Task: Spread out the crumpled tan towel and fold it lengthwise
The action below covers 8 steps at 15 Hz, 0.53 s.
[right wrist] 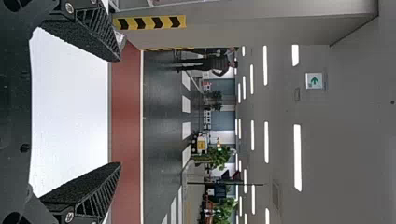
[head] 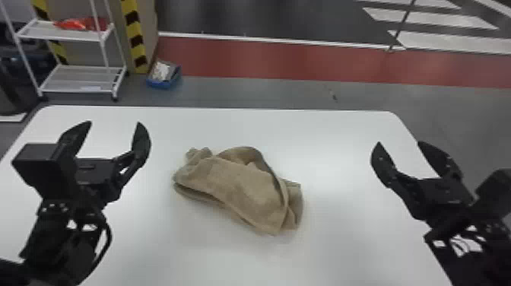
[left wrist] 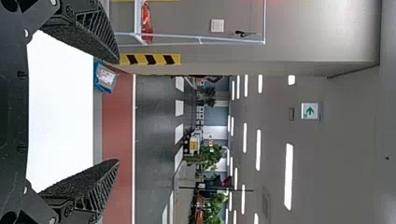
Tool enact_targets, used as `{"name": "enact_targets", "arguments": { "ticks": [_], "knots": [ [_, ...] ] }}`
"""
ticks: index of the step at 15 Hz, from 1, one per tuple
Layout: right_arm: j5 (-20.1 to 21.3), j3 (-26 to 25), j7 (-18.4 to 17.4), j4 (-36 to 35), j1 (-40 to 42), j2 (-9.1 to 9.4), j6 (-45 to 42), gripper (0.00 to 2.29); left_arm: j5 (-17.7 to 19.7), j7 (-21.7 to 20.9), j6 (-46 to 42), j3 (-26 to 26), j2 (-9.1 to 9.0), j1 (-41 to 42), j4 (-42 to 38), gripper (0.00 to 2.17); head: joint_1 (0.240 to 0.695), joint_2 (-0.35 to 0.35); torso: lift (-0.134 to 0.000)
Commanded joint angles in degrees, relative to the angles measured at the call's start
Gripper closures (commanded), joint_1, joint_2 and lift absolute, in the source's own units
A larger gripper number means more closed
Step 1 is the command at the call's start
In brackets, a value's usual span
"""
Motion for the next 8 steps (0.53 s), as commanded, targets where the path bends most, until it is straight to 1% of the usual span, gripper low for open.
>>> {"name": "enact_targets", "arguments": {
  "ticks": [1, 8],
  "knots": [
    [-0.08, -0.33, 0.0, -0.46, 0.32, 0.01, 0.0, 0.09, 0.0, 0.45, -0.01, -0.66, -0.09, -0.35, 0.17, 0.15, 0.695, -0.135, -0.124],
    [-0.08, -0.24, -0.17, 0.07, -0.03, 0.1, 0.18, 0.09, -0.09, 0.19, -0.01, -0.66, -0.09, -0.17, 0.17, 0.14, 0.695, -0.146, -0.124]
  ]
}}
